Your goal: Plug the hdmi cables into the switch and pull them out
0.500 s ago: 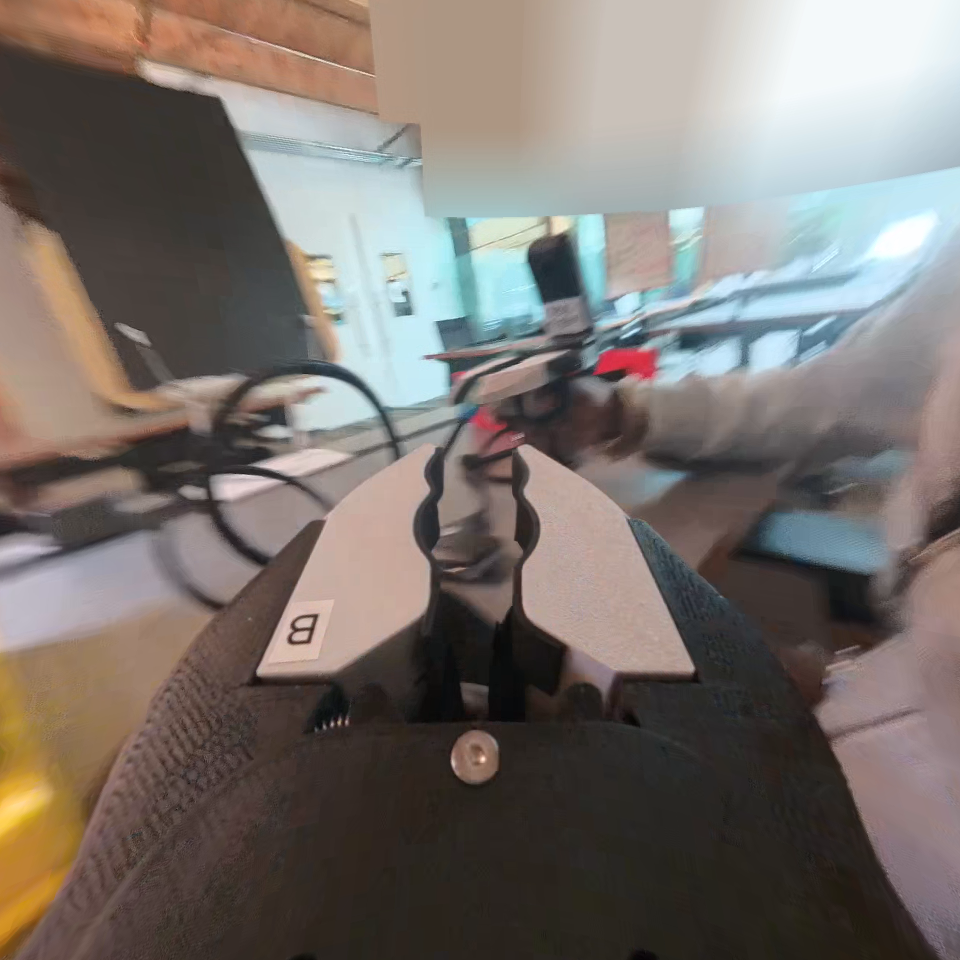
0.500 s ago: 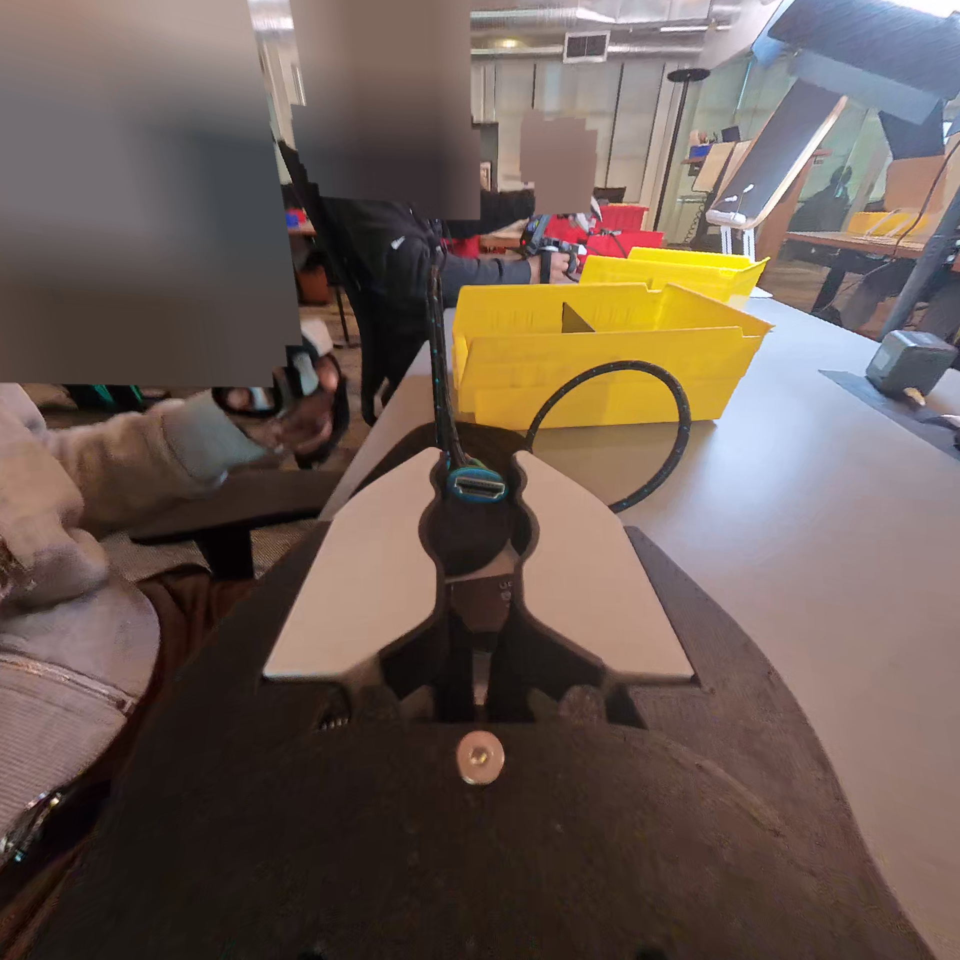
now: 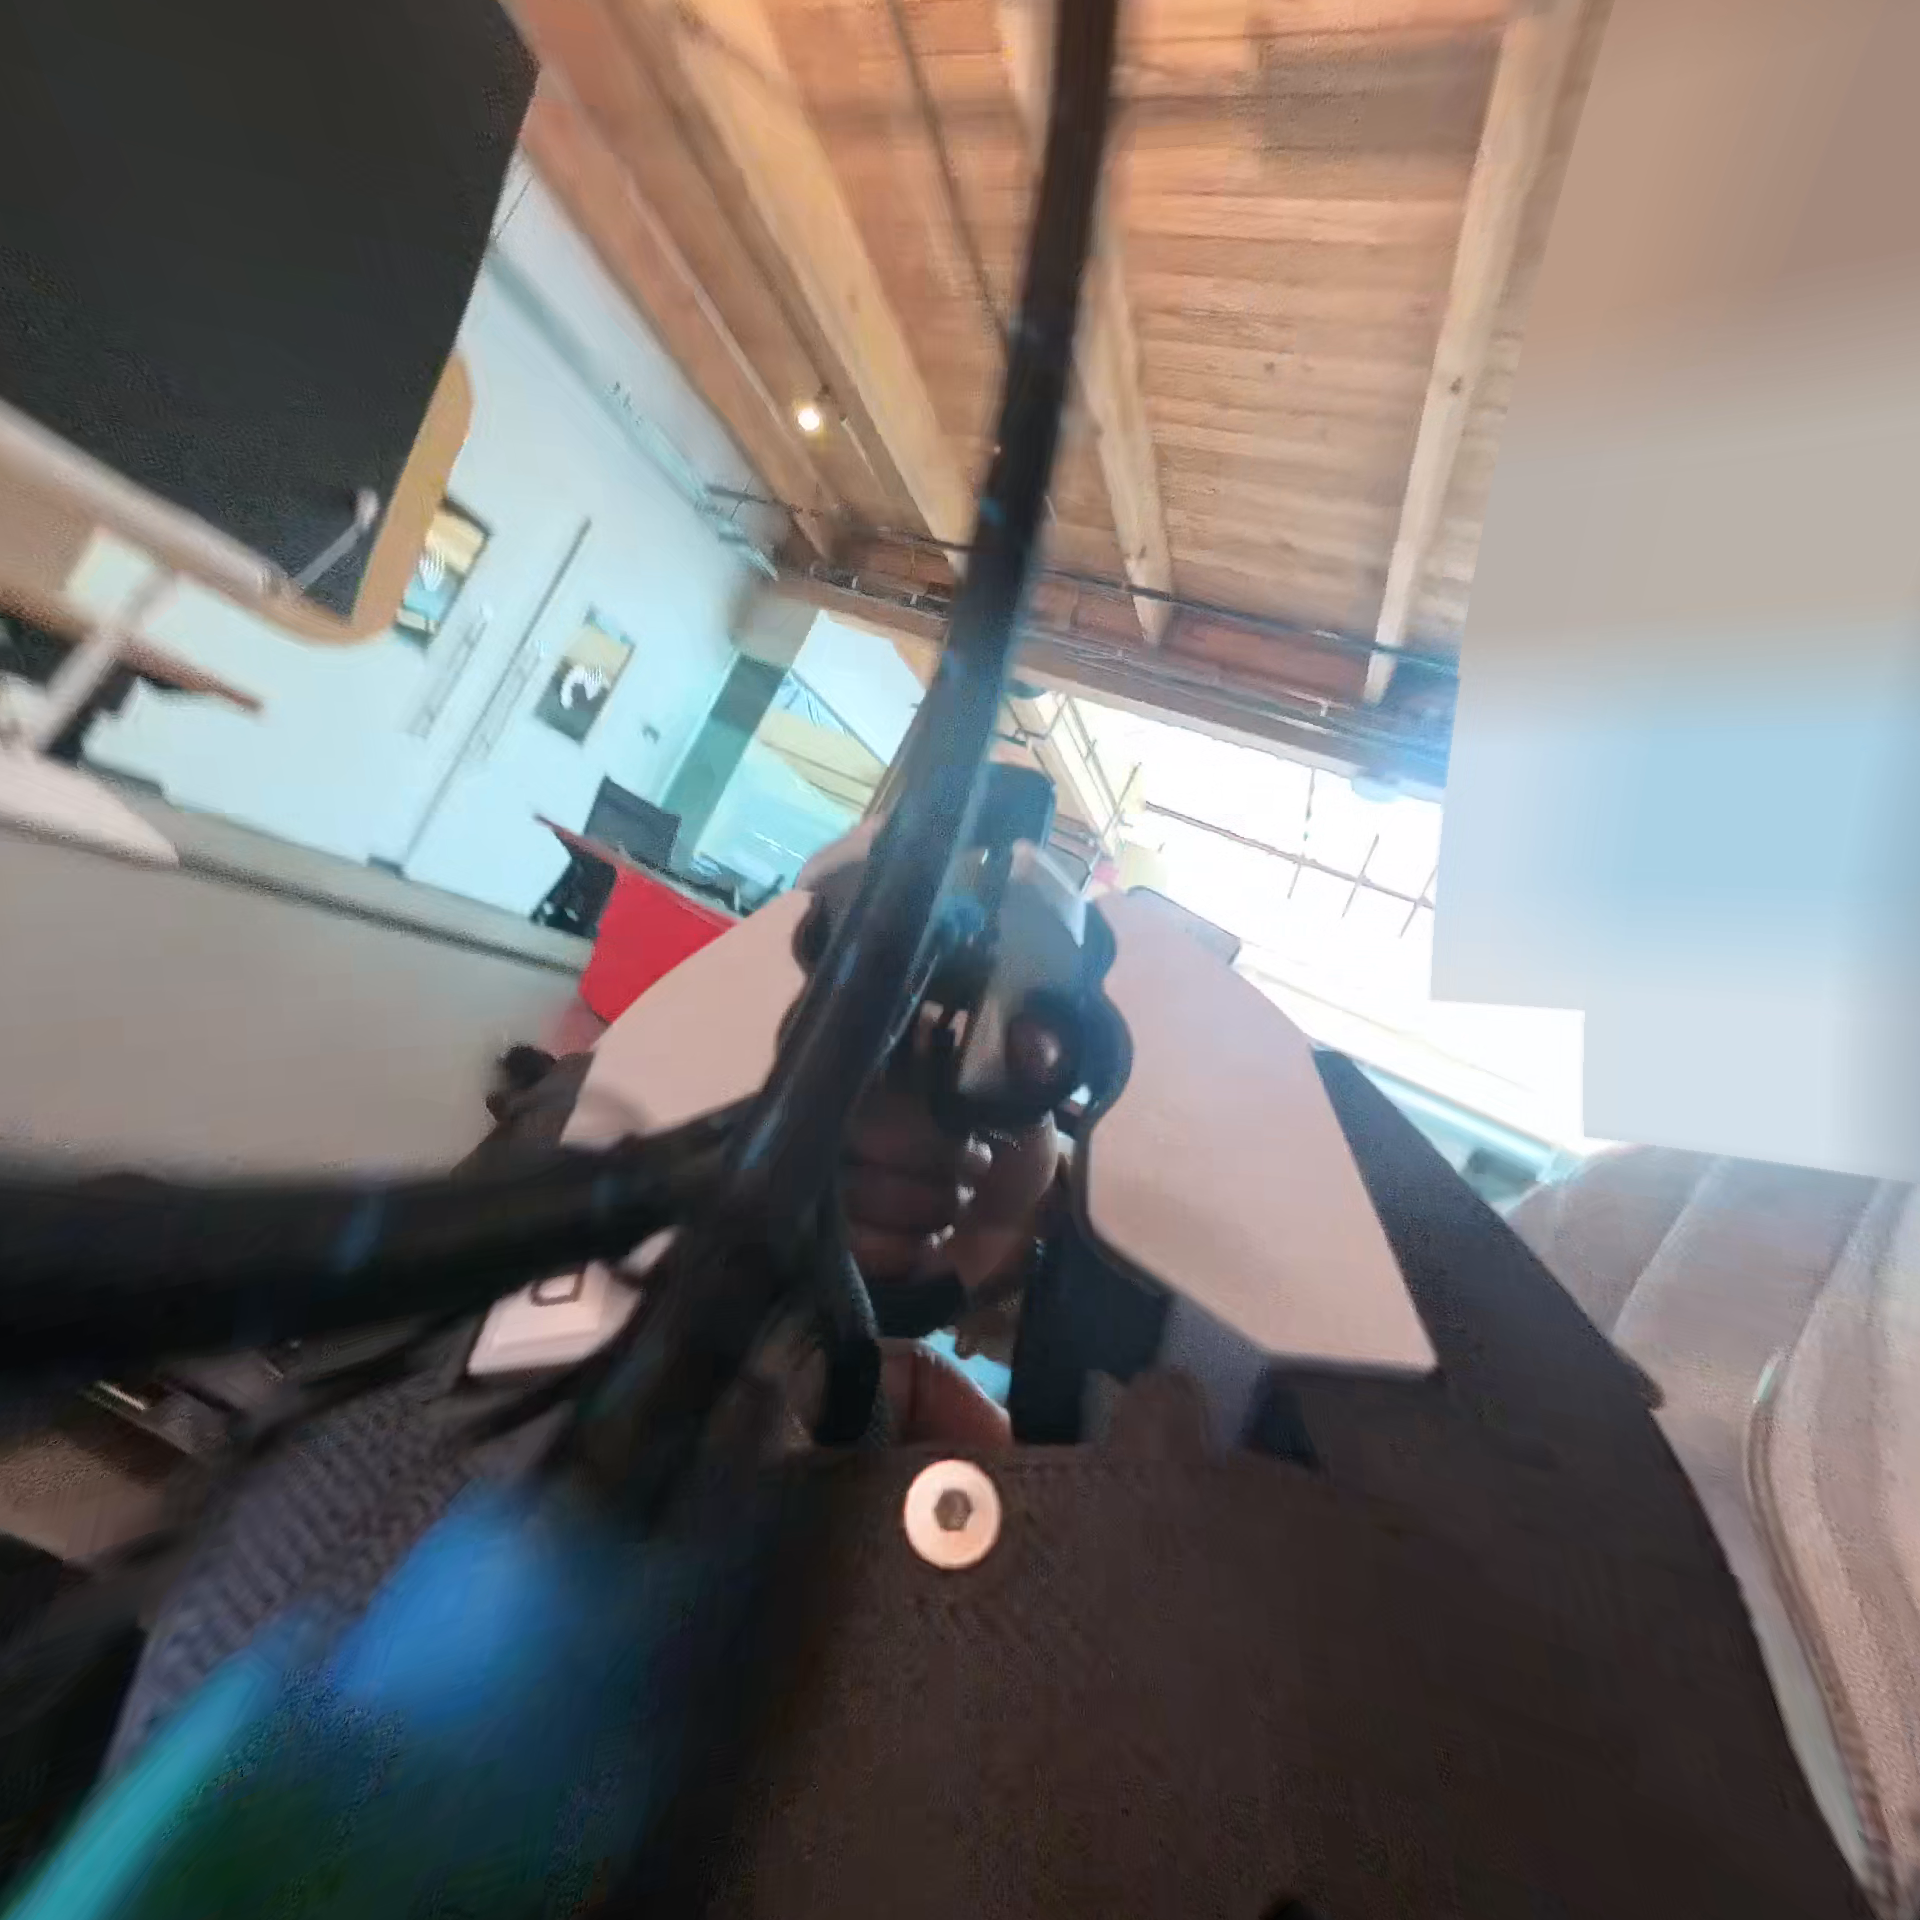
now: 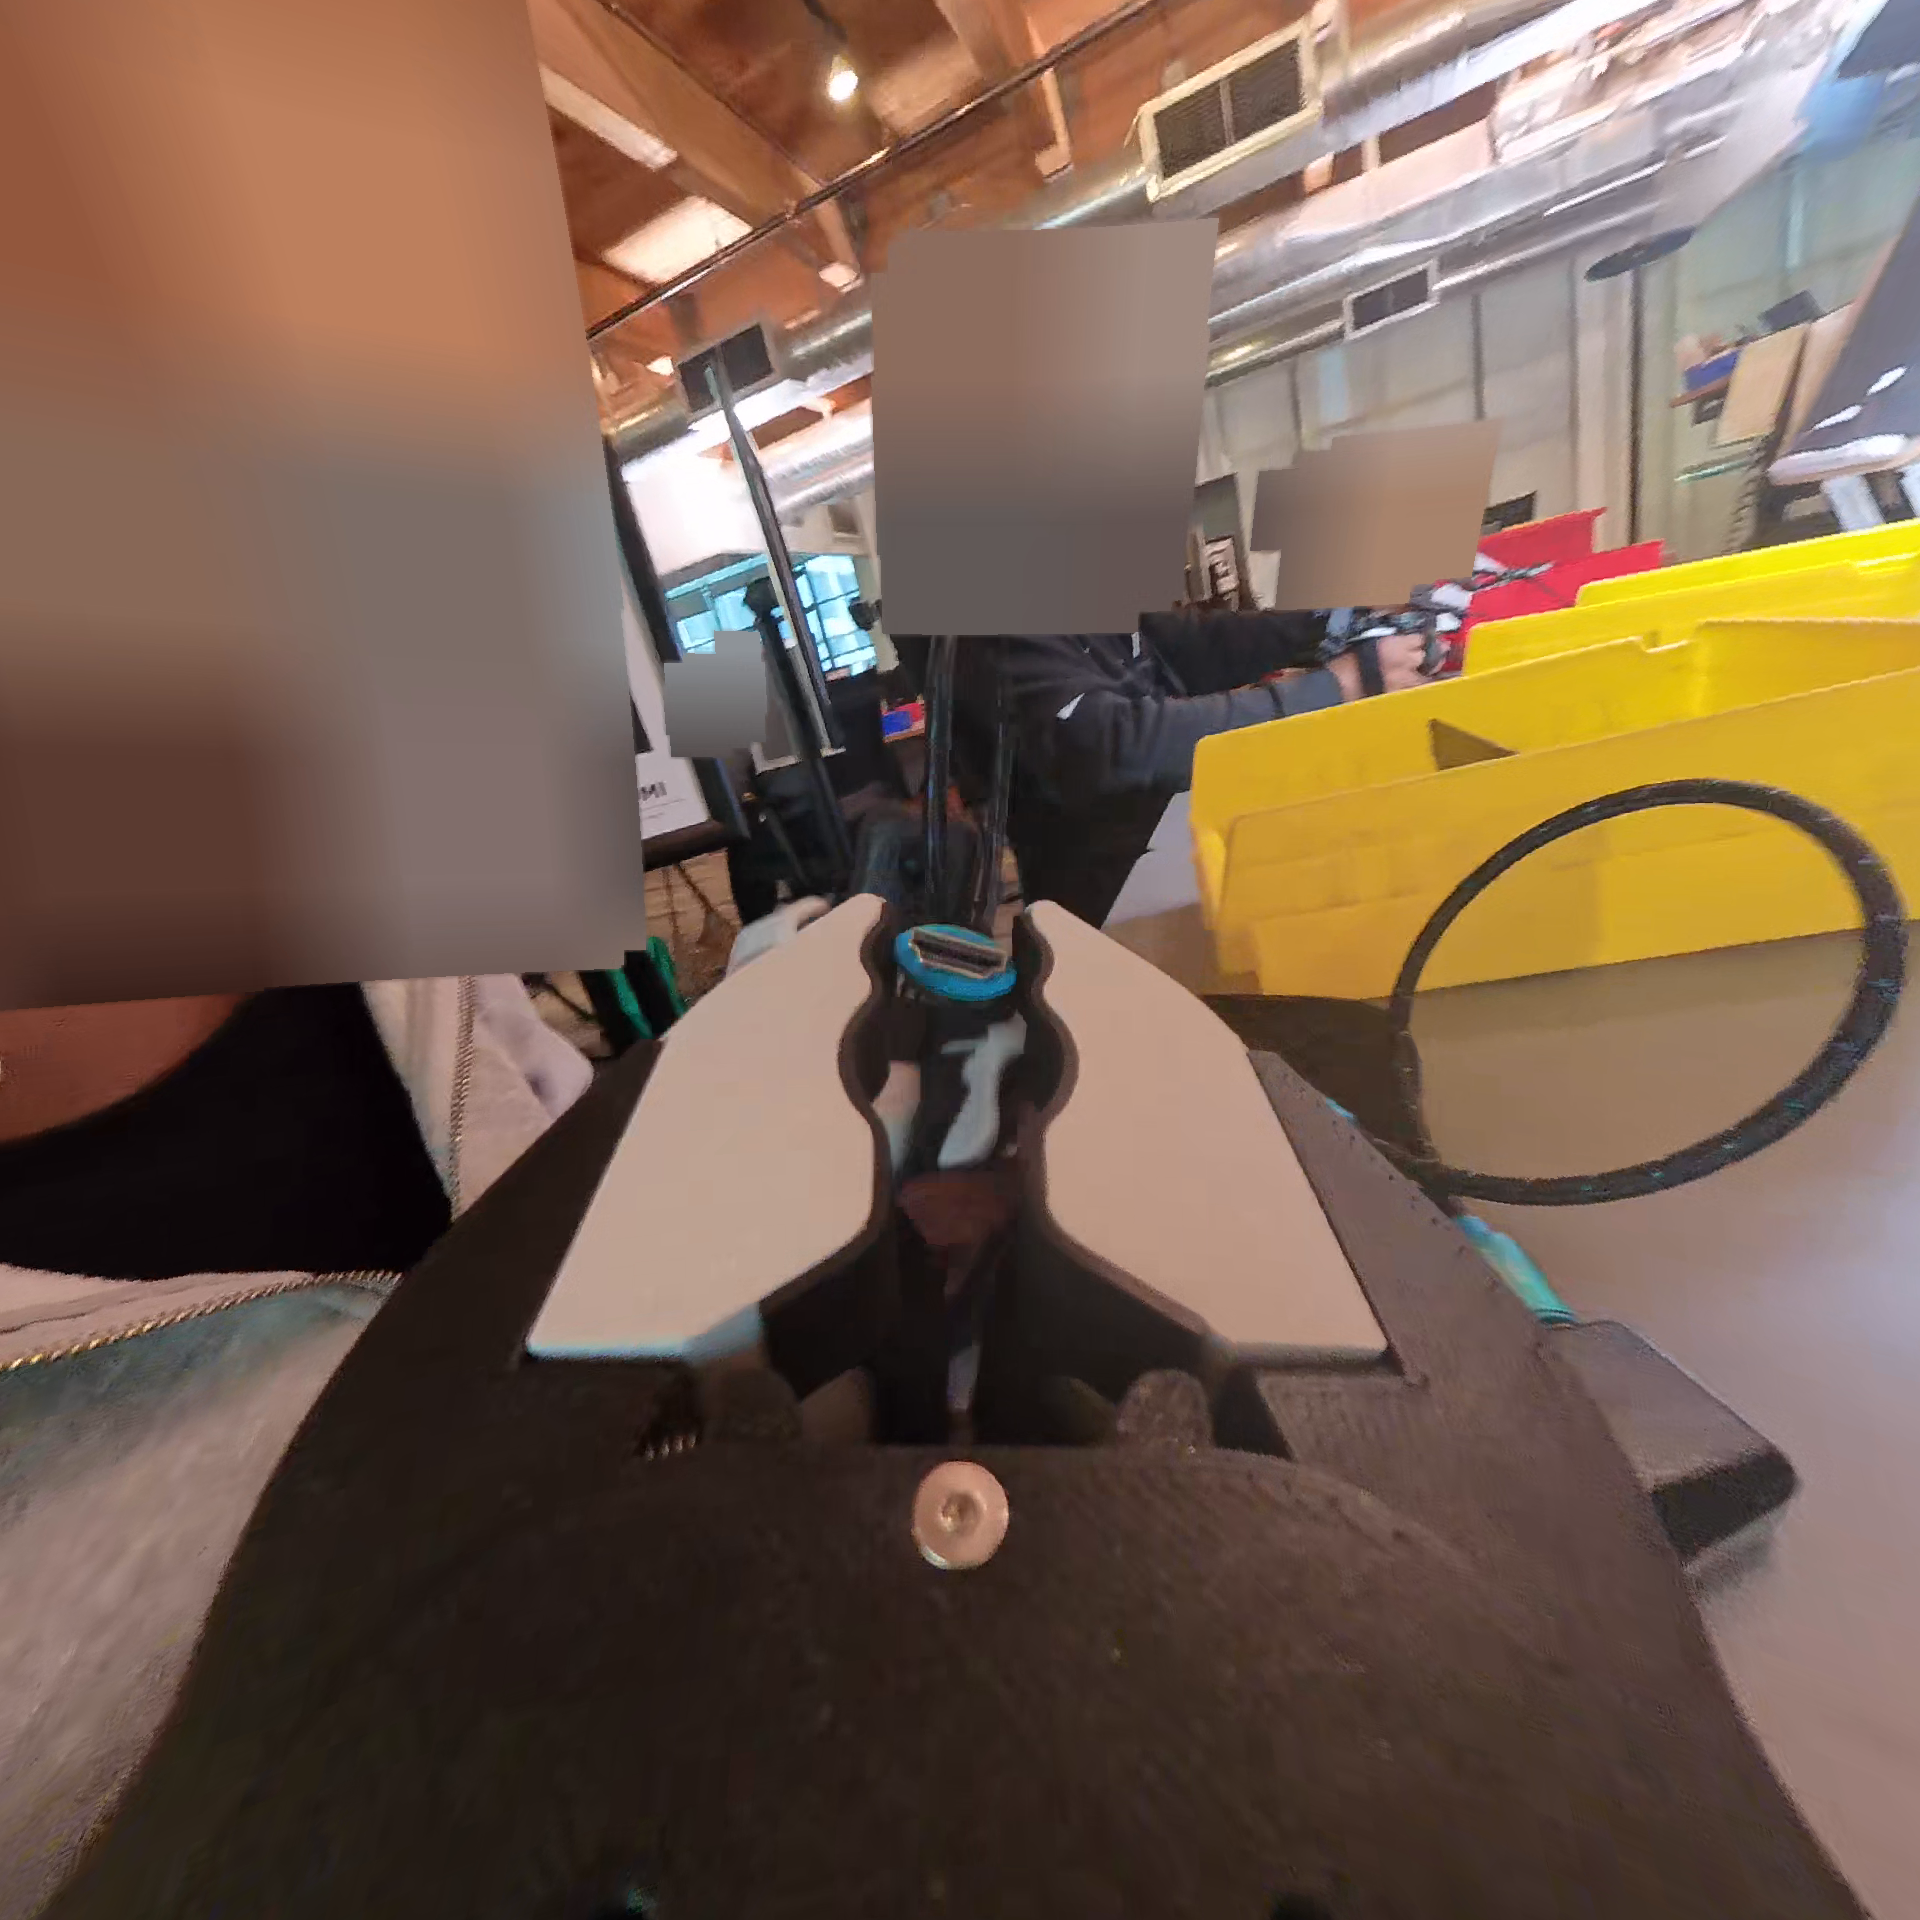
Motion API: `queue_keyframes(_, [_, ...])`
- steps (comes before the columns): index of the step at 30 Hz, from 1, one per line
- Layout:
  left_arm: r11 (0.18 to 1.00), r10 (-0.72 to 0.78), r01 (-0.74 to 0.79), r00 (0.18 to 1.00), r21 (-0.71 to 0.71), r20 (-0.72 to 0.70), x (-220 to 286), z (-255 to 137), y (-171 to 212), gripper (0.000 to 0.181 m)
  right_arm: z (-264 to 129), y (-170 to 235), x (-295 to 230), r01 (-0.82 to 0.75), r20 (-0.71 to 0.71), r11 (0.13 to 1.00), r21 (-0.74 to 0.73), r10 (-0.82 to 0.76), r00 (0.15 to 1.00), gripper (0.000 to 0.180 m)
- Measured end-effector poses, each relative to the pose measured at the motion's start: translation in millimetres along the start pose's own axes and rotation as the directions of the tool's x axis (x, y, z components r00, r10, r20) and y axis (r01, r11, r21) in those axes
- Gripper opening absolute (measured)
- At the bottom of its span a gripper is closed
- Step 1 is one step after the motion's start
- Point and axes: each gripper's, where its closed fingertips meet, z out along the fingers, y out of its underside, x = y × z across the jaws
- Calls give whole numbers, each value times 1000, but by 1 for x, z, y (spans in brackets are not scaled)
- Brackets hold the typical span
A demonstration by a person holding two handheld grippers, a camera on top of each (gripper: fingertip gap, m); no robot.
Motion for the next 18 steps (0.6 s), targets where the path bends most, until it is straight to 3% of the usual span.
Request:
queue_keyframes(4, [974,200,-201,979,-105,-20,5,-10,-5,24,5,7,-10,-20,69,1000,2,20,997,21])
queue_keyframes(9, [969,189,-202,977,-142,-103,13,-23,-4,76,9,17,-18,39,110,999,-38,-35,993,21])
queue_keyframes(15, [959,165,-193,976,-207,-143,16,-27,6,40,8,20,-24,104,144,993,-50,-96,985,21])
queue_keyframes(16, [959,169,-196,976,-207,-141,15,-27,6,19,8,21,-25,110,153,993,-51,-101,983,21])
queue_keyframes(18, [958,164,-191,976,-214,-140,15,-28,6,15,8,22,-27,129,158,990,-57,-119,980,22])
